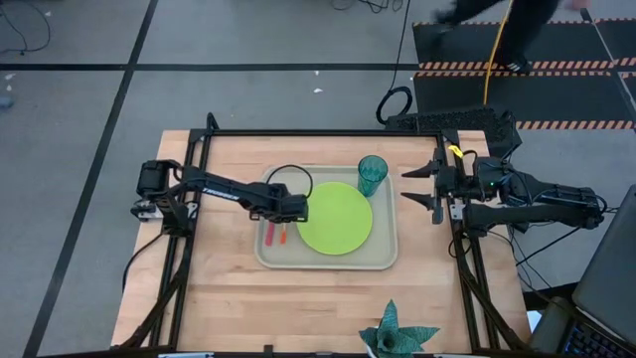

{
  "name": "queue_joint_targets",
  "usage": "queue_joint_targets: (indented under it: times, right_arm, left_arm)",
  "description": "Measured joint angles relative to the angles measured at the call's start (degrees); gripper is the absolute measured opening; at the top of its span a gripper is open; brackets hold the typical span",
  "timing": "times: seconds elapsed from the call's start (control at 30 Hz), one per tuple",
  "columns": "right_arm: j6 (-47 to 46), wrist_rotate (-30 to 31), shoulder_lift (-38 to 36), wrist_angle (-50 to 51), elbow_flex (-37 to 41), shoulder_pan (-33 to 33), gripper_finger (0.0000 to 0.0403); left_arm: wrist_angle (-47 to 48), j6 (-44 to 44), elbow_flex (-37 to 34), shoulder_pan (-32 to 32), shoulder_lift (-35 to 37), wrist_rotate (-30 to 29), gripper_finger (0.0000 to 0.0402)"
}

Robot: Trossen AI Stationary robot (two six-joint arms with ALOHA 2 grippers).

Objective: Pick and place plate/cup/fork/spoon on tray
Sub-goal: Put the orange spoon on the light brown serving tray to the left of the light green plate, then adjust the blue glass

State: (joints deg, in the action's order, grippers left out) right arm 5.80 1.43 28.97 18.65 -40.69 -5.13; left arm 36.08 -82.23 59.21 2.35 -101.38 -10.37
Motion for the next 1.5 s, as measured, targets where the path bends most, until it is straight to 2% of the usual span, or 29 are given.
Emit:
queue_joint_targets:
  times: [0.17,0.5,0.9,1.03,1.13,1.27,1.37,1.43,1.5]
  right_arm:
    - [0.0,-0.01,0.5,-0.08,0.0,0.0,0.0219]
    - [0.0,-0.02,0.72,-0.16,0.0,0.0,0.0219]
    - [0.34,-0.02,0.72,-0.13,0.0,0.0,0.0219]
    - [0.44,-0.02,0.7,-0.11,0.0,-0.02,0.0219]
    - [0.87,-0.02,0.7,-0.15,0.0,-0.01,0.0219]
    - [1.29,-0.02,0.7,-0.34,0.0,0.0,0.0219]
    - [1.55,0.0,0.72,-0.2,0.0,0.0,0.0219]
    - [1.53,-0.02,0.72,-0.31,0.39,-0.01,0.0219]
    - [0.99,-0.02,0.67,-1.55,1.81,0.0,0.0219]
  left_arm:
    - [-0.18,-0.82,-0.51,0.2,0.0,-0.16,0.0007]
    - [-2.12,0.26,-0.51,0.42,0.0,-0.2,0.0063]
    - [-1.96,1.52,-0.51,1.6,0.11,0.33,0.0066]
    - [-0.9,4.04,-0.51,2.36,2.25,3.41,0.0067]
    - [0.35,4.8,-0.51,2.56,5.12,3.44,0.0067]
    - [0.48,6.96,-0.51,2.24,10.69,-0.59,0.0067]
    - [-2.29,11.2,-0.51,1.04,15.16,-7.37,0.0067]
    - [-6.82,17.25,-0.49,-0.21,17.69,-12.98,0.0067]
    - [-13.36,27.14,-0.51,-1.59,19.71,-17.73,0.0067]
